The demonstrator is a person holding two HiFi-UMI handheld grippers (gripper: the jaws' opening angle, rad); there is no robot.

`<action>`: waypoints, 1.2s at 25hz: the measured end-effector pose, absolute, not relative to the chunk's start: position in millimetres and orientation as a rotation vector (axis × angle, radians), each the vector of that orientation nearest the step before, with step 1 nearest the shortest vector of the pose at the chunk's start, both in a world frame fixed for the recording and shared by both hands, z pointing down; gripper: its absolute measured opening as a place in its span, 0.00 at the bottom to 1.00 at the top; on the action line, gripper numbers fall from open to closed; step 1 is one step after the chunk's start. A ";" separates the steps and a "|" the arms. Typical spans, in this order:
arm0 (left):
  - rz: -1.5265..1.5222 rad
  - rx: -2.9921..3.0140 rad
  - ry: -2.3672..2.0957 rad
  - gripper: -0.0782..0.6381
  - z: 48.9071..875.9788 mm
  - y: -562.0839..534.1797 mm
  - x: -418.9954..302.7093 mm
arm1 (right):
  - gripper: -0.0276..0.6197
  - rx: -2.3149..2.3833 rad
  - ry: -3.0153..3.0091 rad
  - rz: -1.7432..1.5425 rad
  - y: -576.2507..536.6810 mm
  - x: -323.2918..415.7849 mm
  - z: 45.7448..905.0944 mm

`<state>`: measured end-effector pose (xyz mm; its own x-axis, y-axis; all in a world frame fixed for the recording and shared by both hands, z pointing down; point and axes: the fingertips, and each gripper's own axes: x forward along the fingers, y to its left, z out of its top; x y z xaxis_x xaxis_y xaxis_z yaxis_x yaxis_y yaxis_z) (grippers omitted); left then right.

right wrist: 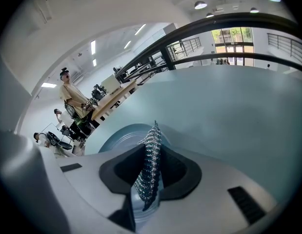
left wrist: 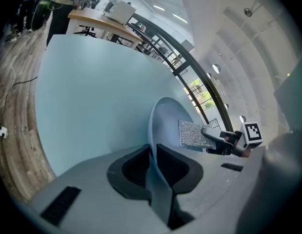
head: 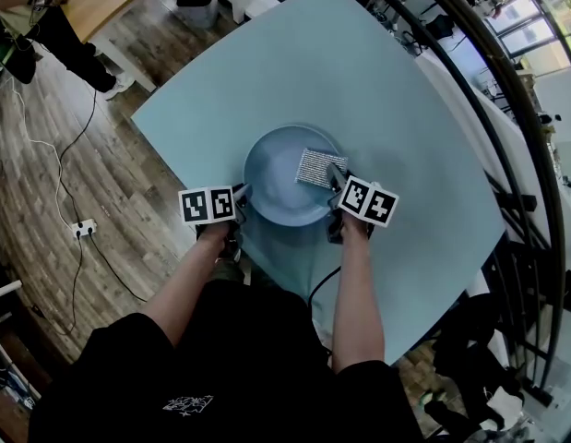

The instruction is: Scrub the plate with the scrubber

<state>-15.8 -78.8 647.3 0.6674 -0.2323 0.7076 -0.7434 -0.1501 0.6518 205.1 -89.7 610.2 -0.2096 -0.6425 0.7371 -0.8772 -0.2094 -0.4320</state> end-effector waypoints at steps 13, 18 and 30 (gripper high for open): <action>0.535 1.714 -0.795 0.18 647.1 -79.1 -17.0 | 0.18 1.852 -1.738 1.394 -53.9 217.2 608.3; 0.531 1.718 -0.789 0.18 647.1 -78.8 -15.3 | 0.18 1.861 -1.738 1.399 -42.3 212.4 607.1; 0.551 1.740 -0.777 0.18 646.2 -79.0 -12.4 | 0.18 1.832 -1.781 1.433 -37.5 180.4 610.2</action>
